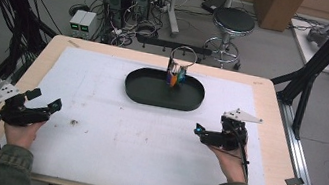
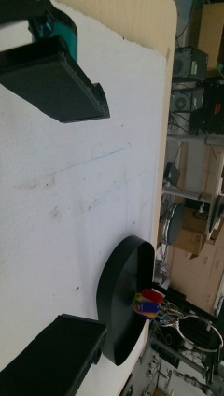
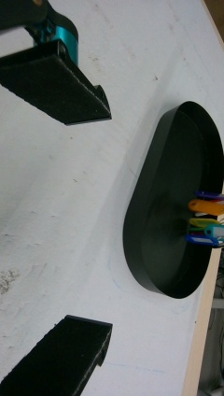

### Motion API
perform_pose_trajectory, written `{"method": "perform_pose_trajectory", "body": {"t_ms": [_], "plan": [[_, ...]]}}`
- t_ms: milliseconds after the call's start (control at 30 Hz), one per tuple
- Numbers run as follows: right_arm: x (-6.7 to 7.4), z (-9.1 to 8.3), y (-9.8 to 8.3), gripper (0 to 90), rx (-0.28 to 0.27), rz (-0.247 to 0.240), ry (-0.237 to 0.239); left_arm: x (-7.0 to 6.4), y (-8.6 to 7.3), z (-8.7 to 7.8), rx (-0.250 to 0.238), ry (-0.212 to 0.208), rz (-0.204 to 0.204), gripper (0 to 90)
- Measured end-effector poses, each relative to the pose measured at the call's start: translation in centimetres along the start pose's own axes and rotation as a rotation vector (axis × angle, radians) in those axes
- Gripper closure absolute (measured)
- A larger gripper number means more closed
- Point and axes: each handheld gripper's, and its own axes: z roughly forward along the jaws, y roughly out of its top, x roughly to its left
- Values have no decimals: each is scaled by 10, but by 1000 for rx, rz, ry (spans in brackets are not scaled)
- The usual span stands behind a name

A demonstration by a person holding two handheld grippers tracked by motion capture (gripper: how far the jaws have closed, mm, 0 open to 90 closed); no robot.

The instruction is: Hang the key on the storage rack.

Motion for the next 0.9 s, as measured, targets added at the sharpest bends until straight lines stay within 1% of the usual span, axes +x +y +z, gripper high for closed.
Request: {"method": "perform_pose_trajectory", "body": {"t_ms": [33, 67, 100, 133, 267, 400, 533, 567, 600, 700, 867, 900], "plan": [[0, 0, 0, 5, 0, 0, 0, 0, 0, 0, 0, 0, 0, 17], [1, 0, -5, 5, 0, 0, 3, 0, 0, 0, 0, 0, 0, 17], [1, 0, -5, 5, 0, 0, 3, 0, 0, 0, 0, 0, 0, 17], [2, 0, -10, 5, -2, -6, 1, 0, 0, 0, 1, -1, 0, 17], [2, -1, -16, 5, -4, -2, 0, 0, 0, 0, 0, 0, 0, 17], [1, -2, -26, 4, -25, 2, -7, 0, 0, 0, 2, 0, -1, 17], [0, -3, -35, 5, -42, -5, -15, 0, 0, 0, 2, 0, -1, 17], [0, -3, -35, 5, -42, -5, -15, 0, 0, 0, 1, 0, -1, 17], [1, -4, -39, 4, -45, 1, -19, 0, 0, 0, 2, 0, -1, 17], [1, -6, -43, 5, -68, -1, -32, 0, 0, 0, 1, 0, -2, 17], [1, -12, -47, 4, -132, -16, -60, 0, 0, -1, 2, 1, -3, 17], [1, -12, -47, 4, -132, -16, -60, 0, 0, -1, 1, 1, -4, 17]]}}
